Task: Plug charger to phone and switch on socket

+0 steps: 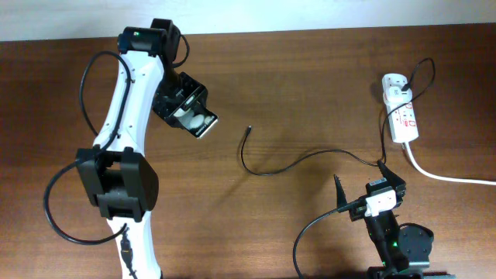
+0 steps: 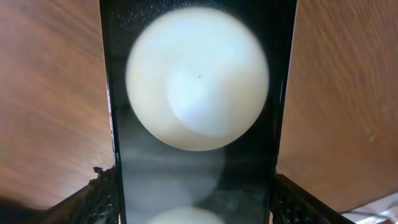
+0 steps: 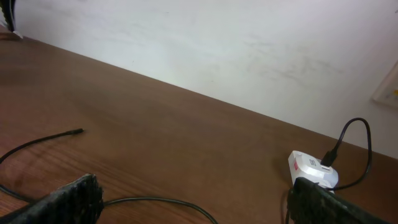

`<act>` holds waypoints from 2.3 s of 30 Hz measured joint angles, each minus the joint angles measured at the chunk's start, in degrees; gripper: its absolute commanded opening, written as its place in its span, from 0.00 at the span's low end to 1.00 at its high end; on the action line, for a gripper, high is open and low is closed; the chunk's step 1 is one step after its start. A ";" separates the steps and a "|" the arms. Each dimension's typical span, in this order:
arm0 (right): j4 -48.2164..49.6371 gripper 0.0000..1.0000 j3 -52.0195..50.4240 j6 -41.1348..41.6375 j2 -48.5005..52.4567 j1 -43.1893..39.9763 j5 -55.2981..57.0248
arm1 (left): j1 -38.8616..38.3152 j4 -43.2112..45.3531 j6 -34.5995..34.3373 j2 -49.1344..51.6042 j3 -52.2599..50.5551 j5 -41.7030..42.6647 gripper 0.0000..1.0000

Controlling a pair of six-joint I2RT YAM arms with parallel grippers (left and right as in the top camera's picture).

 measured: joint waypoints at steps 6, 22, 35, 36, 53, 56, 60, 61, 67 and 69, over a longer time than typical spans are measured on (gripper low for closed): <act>0.00 0.99 0.00 0.02 0.00 0.00 0.00 | 0.02 0.00 -3.19 0.00 0.00 -0.90 0.00; 0.00 0.99 0.00 0.02 0.00 0.00 0.00 | 0.09 -2.40 -4.20 0.00 0.00 5.27 0.00; 0.00 0.99 0.00 0.02 0.00 0.00 0.00 | 0.09 -4.17 -4.20 0.00 0.00 12.13 0.00; 0.00 0.99 0.00 0.02 0.00 0.00 0.00 | 0.09 -4.33 -4.20 0.00 0.00 12.76 0.00; 0.00 0.99 0.00 0.00 0.00 0.00 0.00 | 1.16 -6.91 -4.17 0.00 0.02 25.99 0.00; 0.00 0.99 0.00 0.00 0.00 0.00 0.00 | 1.16 -6.91 -4.17 0.00 0.02 28.22 0.00; 0.00 0.99 0.00 0.00 0.00 0.00 0.00 | 1.16 -6.88 -4.15 0.00 0.02 30.67 0.00; 0.00 0.99 0.00 -0.02 0.00 0.00 0.00 | 1.16 -6.91 -4.17 0.00 0.02 31.06 0.00; 0.00 0.99 0.00 0.00 0.00 0.00 0.00 | 1.16 -6.91 -4.17 0.00 0.02 31.95 0.00; 0.00 0.99 0.00 -0.02 0.00 0.00 0.00 | 1.16 -6.91 -4.17 0.00 0.02 31.98 0.00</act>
